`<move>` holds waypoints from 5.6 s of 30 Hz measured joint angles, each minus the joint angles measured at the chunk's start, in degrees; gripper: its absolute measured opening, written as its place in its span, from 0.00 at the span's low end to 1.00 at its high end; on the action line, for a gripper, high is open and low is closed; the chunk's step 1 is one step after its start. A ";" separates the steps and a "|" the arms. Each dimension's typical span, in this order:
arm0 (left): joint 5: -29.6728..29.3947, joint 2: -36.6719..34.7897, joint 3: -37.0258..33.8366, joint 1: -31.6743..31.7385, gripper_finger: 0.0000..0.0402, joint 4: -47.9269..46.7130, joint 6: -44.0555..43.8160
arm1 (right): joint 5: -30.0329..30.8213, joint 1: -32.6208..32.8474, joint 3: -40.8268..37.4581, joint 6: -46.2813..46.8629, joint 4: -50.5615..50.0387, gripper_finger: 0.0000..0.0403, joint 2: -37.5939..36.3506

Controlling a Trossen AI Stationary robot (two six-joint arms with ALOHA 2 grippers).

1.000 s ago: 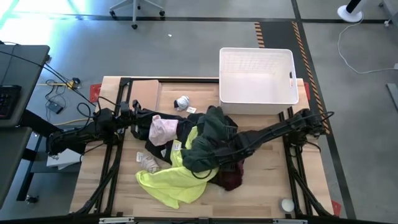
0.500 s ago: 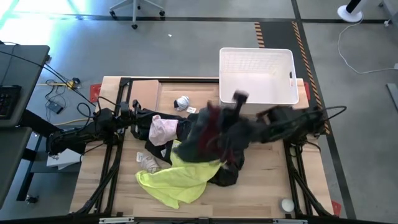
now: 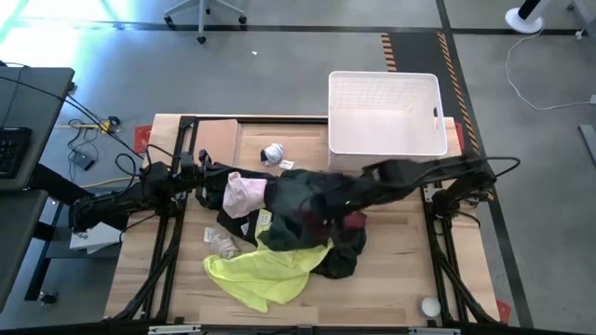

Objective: Sort clothes
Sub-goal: Put the red underwear into the white laundry bin, then put the pink underwear into the white laundry bin

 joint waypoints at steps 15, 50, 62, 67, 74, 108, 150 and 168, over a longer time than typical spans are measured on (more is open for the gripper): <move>-3.38 -0.01 0.00 0.04 0.01 0.15 0.03 | 3.24 -6.36 -10.10 7.29 6.68 0.43 0.00; -2.98 -0.02 0.00 0.02 0.01 0.56 1.02 | 24.02 6.05 1.96 21.72 -4.40 0.04 -0.18; -2.93 -0.02 0.00 0.04 0.01 0.14 1.89 | 56.12 5.09 19.56 1.59 -6.65 0.02 -0.29; -2.92 -0.02 0.00 0.04 0.01 0.13 1.94 | 68.07 -1.10 21.40 -0.86 -16.60 0.01 -0.29; -2.94 -0.02 0.00 0.04 0.01 0.13 1.98 | 70.64 -17.33 18.23 17.09 -38.82 0.01 -0.27; -12.93 7.94 10.83 -6.72 0.00 -17.68 3.81 | 48.60 -21.20 -9.59 19.38 -22.22 0.47 -18.12; -18.81 37.03 29.10 -14.83 0.00 -41.18 0.62 | 26.36 -43.75 -9.59 8.74 -18.01 0.69 -18.73; -8.42 45.39 41.07 -7.61 0.25 -57.76 11.49 | 39.85 -8.05 -9.59 17.56 -9.90 0.69 -18.69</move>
